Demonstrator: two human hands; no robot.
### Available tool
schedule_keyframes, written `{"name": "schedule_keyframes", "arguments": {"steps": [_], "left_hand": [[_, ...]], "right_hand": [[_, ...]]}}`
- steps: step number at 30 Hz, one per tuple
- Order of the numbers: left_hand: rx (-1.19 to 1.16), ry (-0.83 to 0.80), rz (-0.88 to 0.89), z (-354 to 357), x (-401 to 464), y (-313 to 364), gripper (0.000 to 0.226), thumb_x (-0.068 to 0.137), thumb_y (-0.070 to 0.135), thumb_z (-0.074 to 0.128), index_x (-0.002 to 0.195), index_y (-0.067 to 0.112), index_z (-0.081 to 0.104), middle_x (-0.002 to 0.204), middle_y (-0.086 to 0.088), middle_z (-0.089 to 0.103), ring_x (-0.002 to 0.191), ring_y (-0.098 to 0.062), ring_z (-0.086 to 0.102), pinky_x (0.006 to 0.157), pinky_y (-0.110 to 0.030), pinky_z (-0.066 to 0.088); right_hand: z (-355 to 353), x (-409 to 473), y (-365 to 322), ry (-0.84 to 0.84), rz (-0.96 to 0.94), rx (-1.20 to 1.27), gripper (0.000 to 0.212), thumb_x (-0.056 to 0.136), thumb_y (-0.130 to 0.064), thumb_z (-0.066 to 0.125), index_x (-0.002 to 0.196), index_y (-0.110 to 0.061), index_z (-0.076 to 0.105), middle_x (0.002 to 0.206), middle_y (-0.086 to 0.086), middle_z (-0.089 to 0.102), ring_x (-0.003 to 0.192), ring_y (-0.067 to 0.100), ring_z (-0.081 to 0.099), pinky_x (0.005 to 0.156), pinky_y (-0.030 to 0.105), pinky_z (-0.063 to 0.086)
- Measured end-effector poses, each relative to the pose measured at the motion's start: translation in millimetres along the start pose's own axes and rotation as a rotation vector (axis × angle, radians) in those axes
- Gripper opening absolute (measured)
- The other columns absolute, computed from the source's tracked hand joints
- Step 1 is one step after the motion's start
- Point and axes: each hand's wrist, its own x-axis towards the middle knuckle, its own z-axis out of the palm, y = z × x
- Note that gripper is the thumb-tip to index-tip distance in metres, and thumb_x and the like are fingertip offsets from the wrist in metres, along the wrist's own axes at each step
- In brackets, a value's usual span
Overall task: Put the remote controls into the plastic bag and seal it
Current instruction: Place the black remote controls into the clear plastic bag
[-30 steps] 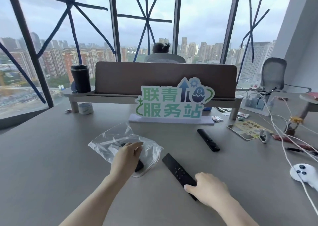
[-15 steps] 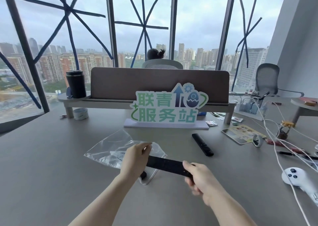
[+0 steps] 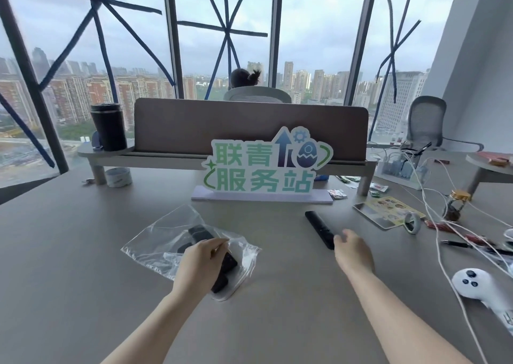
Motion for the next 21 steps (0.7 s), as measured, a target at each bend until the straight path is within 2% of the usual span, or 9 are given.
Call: {"name": "schedule_keyframes", "arguments": {"steps": [2, 4, 6, 9, 12, 14, 15, 17, 21], "left_hand": [[-0.001, 0.006, -0.003, -2.3, -2.9, -1.1, 0.023, 0.089, 0.031, 0.054, 0.103, 0.027, 0.072, 0.107, 0.002, 0.073, 0.1, -0.019, 0.062, 0.075, -0.024, 0.038], [0.009, 0.007, 0.003, -3.4, -6.0, -2.9, 0.023, 0.089, 0.032, 0.054, 0.104, 0.028, 0.071, 0.106, 0.003, 0.073, 0.099, -0.017, 0.063, 0.075, -0.024, 0.038], [0.014, 0.0, 0.001, -3.6, -9.6, -4.8, 0.024, 0.089, 0.031, 0.054, 0.104, 0.027, 0.072, 0.105, 0.004, 0.074, 0.097, -0.016, 0.064, 0.074, -0.022, 0.039], [0.029, -0.001, 0.009, -3.6, -12.5, -6.3, 0.023, 0.089, 0.031, 0.054, 0.101, 0.026, 0.073, 0.098, 0.005, 0.076, 0.09, -0.014, 0.065, 0.066, -0.015, 0.036], [0.055, -0.001, 0.005, -2.2, -11.5, -3.1, 0.024, 0.089, 0.032, 0.053, 0.09, 0.023, 0.075, 0.083, 0.001, 0.076, 0.078, -0.02, 0.064, 0.061, -0.024, 0.037], [0.071, 0.0, -0.014, -1.2, -8.3, 0.7, 0.025, 0.089, 0.035, 0.052, 0.081, 0.022, 0.073, 0.072, -0.002, 0.071, 0.069, -0.025, 0.058, 0.057, -0.03, 0.036], [0.075, -0.002, -0.027, -1.0, -6.5, 3.1, 0.026, 0.089, 0.035, 0.051, 0.078, 0.022, 0.071, 0.069, -0.003, 0.069, 0.068, -0.026, 0.056, 0.055, -0.03, 0.036], [0.073, -0.013, -0.04, -0.9, -3.2, 8.2, 0.027, 0.09, 0.035, 0.05, 0.08, 0.021, 0.071, 0.071, -0.005, 0.069, 0.071, -0.029, 0.058, 0.057, -0.03, 0.04], [0.022, -0.02, -0.033, -2.5, -3.6, 18.6, 0.026, 0.09, 0.031, 0.05, 0.092, 0.021, 0.074, 0.084, -0.005, 0.074, 0.081, -0.028, 0.063, 0.064, -0.032, 0.043]], "right_hand": [[7.2, 22.7, 1.6, -0.059, -0.007, -0.118, 0.047, 0.096, -0.036, 0.043, 0.131, -0.008, 0.054, 0.128, 0.017, 0.062, 0.101, 0.039, 0.066, 0.089, 0.039, 0.05], [15.7, 32.1, -0.8, -0.076, -0.024, -0.236, 0.047, 0.096, -0.038, 0.047, 0.133, -0.009, 0.052, 0.132, 0.016, 0.06, 0.112, 0.039, 0.062, 0.093, 0.042, 0.05], [25.1, 31.6, -0.3, -0.041, -0.071, -0.323, 0.038, 0.094, -0.033, 0.054, 0.124, -0.011, 0.056, 0.125, 0.016, 0.063, 0.111, 0.037, 0.061, 0.085, 0.04, 0.05], [34.0, 27.3, 4.2, -0.03, -0.096, -0.3, 0.023, 0.089, -0.026, 0.058, 0.106, -0.011, 0.062, 0.108, 0.018, 0.064, 0.096, 0.037, 0.063, 0.073, 0.038, 0.047], [19.1, 17.8, 2.3, -0.167, -0.032, 0.013, 0.02, 0.09, -0.023, 0.053, 0.08, -0.007, 0.059, 0.077, 0.016, 0.064, 0.059, 0.03, 0.058, 0.055, 0.032, 0.043], [-4.0, 0.8, -1.7, -0.282, 0.1, 0.404, 0.023, 0.093, -0.02, 0.05, 0.074, -0.008, 0.054, 0.056, 0.01, 0.053, 0.031, 0.018, 0.038, 0.037, 0.02, 0.03], [-18.3, -11.0, -3.2, -0.372, 0.152, 0.552, 0.025, 0.094, -0.019, 0.049, 0.07, -0.01, 0.049, 0.05, 0.007, 0.045, 0.025, 0.013, 0.027, 0.033, 0.016, 0.022], [-43.5, -36.4, -5.6, -0.575, 0.19, 0.682, 0.029, 0.095, -0.02, 0.046, 0.066, -0.015, 0.042, 0.043, 0.001, 0.033, 0.025, 0.008, 0.017, 0.031, 0.013, 0.014], [-50.7, -87.2, -20.5, -0.878, 0.199, 0.53, 0.028, 0.095, -0.021, 0.046, 0.068, -0.017, 0.042, 0.044, -0.002, 0.028, 0.03, 0.008, 0.015, 0.035, 0.017, 0.009]]}}
